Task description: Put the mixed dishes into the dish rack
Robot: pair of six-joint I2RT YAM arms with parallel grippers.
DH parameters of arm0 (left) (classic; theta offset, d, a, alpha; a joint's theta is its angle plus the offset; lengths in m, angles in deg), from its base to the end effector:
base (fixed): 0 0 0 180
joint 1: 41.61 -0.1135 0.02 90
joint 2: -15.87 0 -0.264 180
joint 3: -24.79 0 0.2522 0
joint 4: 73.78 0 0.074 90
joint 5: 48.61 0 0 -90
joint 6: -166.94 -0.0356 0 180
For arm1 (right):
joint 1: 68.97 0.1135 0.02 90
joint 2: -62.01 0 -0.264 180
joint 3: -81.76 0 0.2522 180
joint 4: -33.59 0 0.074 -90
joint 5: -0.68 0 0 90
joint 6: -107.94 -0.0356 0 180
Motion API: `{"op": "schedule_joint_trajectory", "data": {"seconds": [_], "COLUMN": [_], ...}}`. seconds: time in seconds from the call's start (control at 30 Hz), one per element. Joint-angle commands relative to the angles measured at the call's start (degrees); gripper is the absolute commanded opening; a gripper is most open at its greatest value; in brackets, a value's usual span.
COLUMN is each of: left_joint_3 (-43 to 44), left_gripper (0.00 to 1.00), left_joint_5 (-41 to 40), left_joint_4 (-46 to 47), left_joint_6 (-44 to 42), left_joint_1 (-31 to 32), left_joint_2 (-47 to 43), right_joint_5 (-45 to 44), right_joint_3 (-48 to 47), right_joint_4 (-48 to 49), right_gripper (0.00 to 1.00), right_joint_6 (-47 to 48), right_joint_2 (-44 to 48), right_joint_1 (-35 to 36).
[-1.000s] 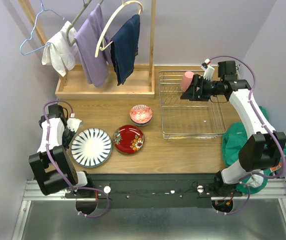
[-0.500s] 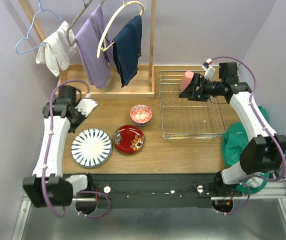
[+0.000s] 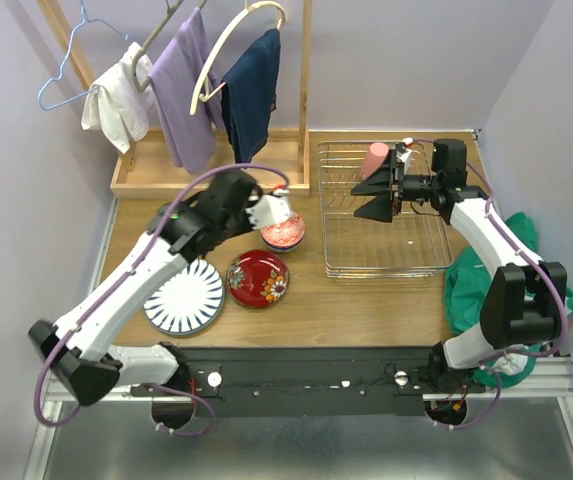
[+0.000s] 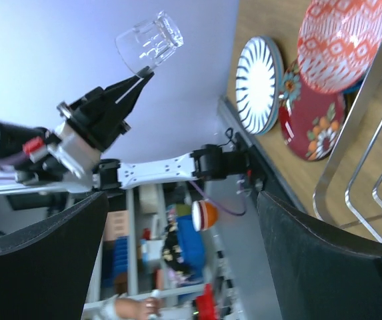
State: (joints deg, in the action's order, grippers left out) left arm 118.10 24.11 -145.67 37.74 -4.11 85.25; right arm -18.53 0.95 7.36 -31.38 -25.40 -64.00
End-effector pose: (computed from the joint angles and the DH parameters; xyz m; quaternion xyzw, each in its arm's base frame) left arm 0.1888 -0.1315 0.3827 0.5303 0.7572 0.1455 0.3525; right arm 0.3265 0.0621 0.3018 0.0135 0.7675 0.6305 0.1150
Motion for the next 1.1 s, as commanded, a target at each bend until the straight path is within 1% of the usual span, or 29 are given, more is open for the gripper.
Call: {"op": "schedule_joint_trajectory", "data": {"seconds": [0.0, 0.03, 0.07, 0.1, 0.13, 0.2, 0.23, 0.27, 0.33, 0.37, 0.43, 0.47, 0.53, 0.57, 0.6, 0.63, 0.67, 0.7, 0.73, 0.77, 0.8, 0.87, 0.93, 1.07], "left_joint_3": [5.09, 5.26, 5.35, 5.27, 5.09, 2.55, 0.89, -2.87, -7.54, -12.7, -18.17, -24.29, -29.6, -33.11, -34.01, -34.72, -37.16, -38.93, -40.77, -42.7, -42.81, -41.15, -40.09, -38.86], "left_gripper": [0.0, 0.0, 0.0, 0.0, 0.0, 0.0, 0.0, 0.0, 0.0, 0.0, 0.0, 0.0, 0.0, 0.0, 0.0, 0.0, 0.0, 0.0, 0.0, 0.0, 0.0, 0.0, 0.0, 0.0], "left_joint_5": [-7.06, -8.11, -10.56, -12.24, -13.73, -18.83, -20.67, -22.26, -25.25, -25.7, -26.31, -26.49, -25.97, -25.96, -26.14, -25.79, -24.83, -23.17, -20.63, -18.08, -18.05, -19.97, -20.16, -18.67], "left_joint_4": [6.71, 7.58, 9.85, 11.36, 12.94, 19.96, 23.29, 29.59, 37.17, 44.87, 53.34, 65.22, 76.1, 84.93, 87.72, 89.75, 95.42, 98.79, 102.13, 104.6, 104.71, 101.13, 98.66, 99.97], "left_joint_6": [-2.02, -2.19, -2.37, -2.63, -3.59, -5.79, -9.98, -12.11, -16.85, -21.57, -26.95, -34.9, -42.5, -45.5, -49.35, -50.61, -52.45, -55.08, -59.8, -61.51, -62.04, -59.69, -58.45, -59.5], "left_joint_1": [9.6, 10.83, 12.24, 14.6, 15.84, 19.0, 19.98, 20.85, 23.13, 24.02, 26.47, 27.27, 28.5, 29.47, 29.91, 30.18, 30.79, 30.8, 30.97, 30.97, 31.32, 31.67, 31.76, 31.67], "left_joint_2": [5.93, 6.72, 7.77, 8.13, 8.4, 8.22, 7.79, 6.83, 5.42, 3.84, 2.25, 1.2, 0.93, 1.62, 2.33, 2.94, 3.47, 3.3, 3.21, 3.04, 3.21, 4.0, 4.53, 7.77], "right_joint_5": [2.26, -0.62, -2.65, -4.76, -9.22, -14.33, -19.14, -20.5, -19.82, -18.42, -14.3, -13.4, -11.3, -11.19, -11.11, -9.97, -9.79, -9.87, -10.14, -10.23, -10.23, -11.1, -11.28, -12.16], "right_joint_3": [0.69, -0.01, -1.41, -1.94, -2.3, -2.65, -2.56, -2.39, -1.08, -0.46, 0.68, 0.78, 0.6, 0.17, -0.1, -0.28, -0.54, -0.72, -0.72, -0.63, -0.46, -0.1, -0.01, -1.33], "right_joint_4": [-1.66, -3.94, -8.75, -10.63, -12.21, -16.35, -17.49, -18.37, -17.68, -15.33, -12.5, -9.62, -6.79, -5.56, -4.94, -3.8, -2.66, -2.91, -3.26, -3.61, -3.53, -3.09, -1.86, -1.07], "right_gripper": [1.0, 1.0, 1.0, 1.0, 1.0, 1.0, 1.0, 1.0, 1.0, 1.0, 1.0, 1.0, 1.0, 0.99, 0.99, 0.99, 0.99, 0.99, 1.0, 1.0, 1.0, 1.0, 0.99, 0.99], "right_joint_6": [-4.83, -3.52, -0.98, 0.09, 0.97, 2.73, 3.0, 3.18, 1.87, -0.93, -3.84, -6.03, -7.89, -8.33, -8.6, -9.12, -10.0, -10.35, -10.53, -10.45, -10.27, -10.09, -10.09, -13.16], "right_joint_2": [3.04, 4.0, 4.53, 4.97, 6.19, 7.43, 8.05, 8.83, 8.84, 8.41, 7.79, 7.53, 6.74, 6.56, 6.47, 6.47, 6.47, 6.47, 6.3, 5.95, 5.86, 5.24, 4.71, 2.35], "right_joint_1": [0.21, 0.21, 0.13, 0.13, 0.13, -0.31, -0.49, -1.36, -2.24, -2.68, -2.77, -2.78, -2.78, -2.78, -2.78, -2.78, -2.69, -2.69, -2.6, -2.25, -1.99, -1.29, -0.15, 1.88]}}
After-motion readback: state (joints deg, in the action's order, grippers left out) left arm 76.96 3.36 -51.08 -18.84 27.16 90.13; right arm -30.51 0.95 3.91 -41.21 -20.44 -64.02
